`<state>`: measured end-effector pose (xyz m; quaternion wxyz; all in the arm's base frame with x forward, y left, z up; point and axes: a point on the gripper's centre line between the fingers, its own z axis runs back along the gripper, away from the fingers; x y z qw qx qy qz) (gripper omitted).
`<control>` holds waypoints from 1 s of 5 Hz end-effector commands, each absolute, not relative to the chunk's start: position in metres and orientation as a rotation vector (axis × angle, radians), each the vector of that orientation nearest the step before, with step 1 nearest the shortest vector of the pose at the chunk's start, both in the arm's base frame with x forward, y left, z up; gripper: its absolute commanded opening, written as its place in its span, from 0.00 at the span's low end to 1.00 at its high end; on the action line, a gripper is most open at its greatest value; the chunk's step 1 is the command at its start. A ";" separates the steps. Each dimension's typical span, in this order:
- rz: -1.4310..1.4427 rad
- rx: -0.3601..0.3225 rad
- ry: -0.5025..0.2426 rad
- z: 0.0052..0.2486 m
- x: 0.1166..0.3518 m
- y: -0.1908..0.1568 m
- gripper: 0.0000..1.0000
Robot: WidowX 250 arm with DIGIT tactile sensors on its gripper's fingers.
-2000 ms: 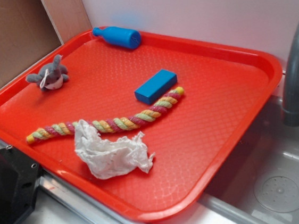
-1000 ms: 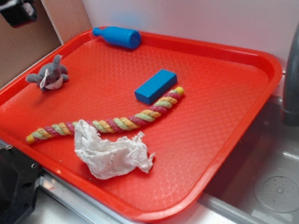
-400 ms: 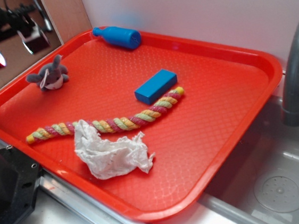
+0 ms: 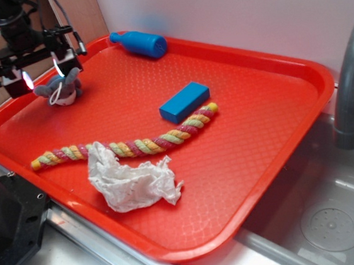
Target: Grab the gray animal.
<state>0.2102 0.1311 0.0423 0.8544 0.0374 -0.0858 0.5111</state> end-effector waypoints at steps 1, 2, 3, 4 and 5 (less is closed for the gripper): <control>1.074 0.144 -0.139 0.023 0.211 0.106 1.00; 1.076 0.154 -0.115 0.020 0.208 0.095 0.99; 1.038 0.113 -0.079 0.023 0.174 0.084 0.00; 0.789 -0.078 -0.090 0.053 0.189 0.067 0.00; 0.538 -0.122 -0.117 0.104 0.190 0.052 0.00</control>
